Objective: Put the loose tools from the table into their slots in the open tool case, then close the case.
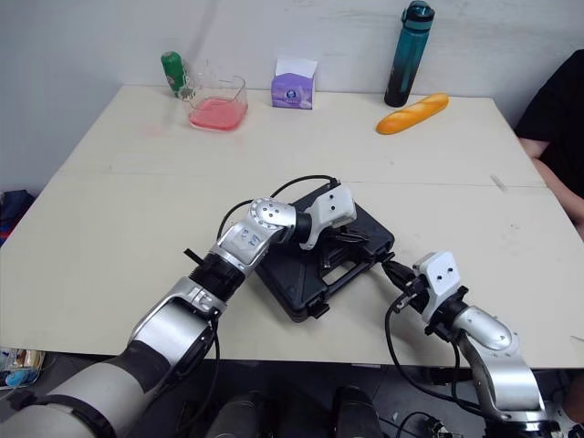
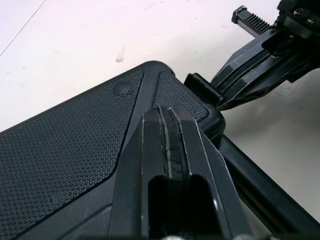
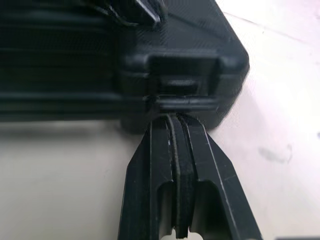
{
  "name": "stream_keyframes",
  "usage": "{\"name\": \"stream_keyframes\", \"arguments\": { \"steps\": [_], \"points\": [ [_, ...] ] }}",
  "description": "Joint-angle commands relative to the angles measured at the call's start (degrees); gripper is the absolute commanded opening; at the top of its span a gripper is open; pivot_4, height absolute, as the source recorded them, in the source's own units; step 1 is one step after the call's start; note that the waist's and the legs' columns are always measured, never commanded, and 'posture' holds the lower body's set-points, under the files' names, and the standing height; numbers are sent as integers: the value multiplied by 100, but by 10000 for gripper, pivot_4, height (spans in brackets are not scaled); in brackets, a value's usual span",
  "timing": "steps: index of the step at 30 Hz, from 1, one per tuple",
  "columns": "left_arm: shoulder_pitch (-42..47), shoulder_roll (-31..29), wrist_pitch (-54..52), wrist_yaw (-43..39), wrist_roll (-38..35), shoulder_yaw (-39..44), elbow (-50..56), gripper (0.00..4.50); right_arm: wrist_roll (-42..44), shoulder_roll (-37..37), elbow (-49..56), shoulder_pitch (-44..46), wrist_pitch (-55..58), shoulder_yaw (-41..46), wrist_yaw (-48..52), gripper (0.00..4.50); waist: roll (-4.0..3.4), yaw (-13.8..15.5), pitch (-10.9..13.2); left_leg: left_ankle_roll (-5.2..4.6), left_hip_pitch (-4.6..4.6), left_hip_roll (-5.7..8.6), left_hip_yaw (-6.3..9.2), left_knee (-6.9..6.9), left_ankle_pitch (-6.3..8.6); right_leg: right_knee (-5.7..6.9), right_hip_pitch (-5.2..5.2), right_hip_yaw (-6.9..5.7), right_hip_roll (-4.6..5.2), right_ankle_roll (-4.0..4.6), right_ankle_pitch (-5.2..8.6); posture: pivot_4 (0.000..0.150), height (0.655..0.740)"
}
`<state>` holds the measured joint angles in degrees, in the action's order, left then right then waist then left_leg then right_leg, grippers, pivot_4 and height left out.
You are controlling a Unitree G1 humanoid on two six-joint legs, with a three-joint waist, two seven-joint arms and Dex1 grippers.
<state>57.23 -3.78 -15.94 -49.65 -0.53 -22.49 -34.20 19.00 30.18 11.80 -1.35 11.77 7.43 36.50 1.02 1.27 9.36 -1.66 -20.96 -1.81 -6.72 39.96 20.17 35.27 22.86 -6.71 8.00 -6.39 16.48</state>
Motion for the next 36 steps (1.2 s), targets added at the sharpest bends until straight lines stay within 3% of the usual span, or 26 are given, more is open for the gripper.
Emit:
{"name": "stream_keyframes", "arguments": {
  "steps": [1, 36],
  "points": [
    [-359, -175, -462, 133, 493, -310, -466, 0, -21, -65, 19, 132, -112, 12, -12, 350, 0, -1, 0, 0, 1, 0, 2, 0, 0, -3, -4, -2, 1, 0, 0, 1500, 7400],
    [-543, -270, -720, 127, 636, -517, -270, 0, -68, 160, -90, 682, 88, -13, 353, 350, -1, -134, -1, -12, 43, -2, 9, -16, 28, -25, -48, -16, 53, -1, 0, 1500, 7400]
  ]
}}
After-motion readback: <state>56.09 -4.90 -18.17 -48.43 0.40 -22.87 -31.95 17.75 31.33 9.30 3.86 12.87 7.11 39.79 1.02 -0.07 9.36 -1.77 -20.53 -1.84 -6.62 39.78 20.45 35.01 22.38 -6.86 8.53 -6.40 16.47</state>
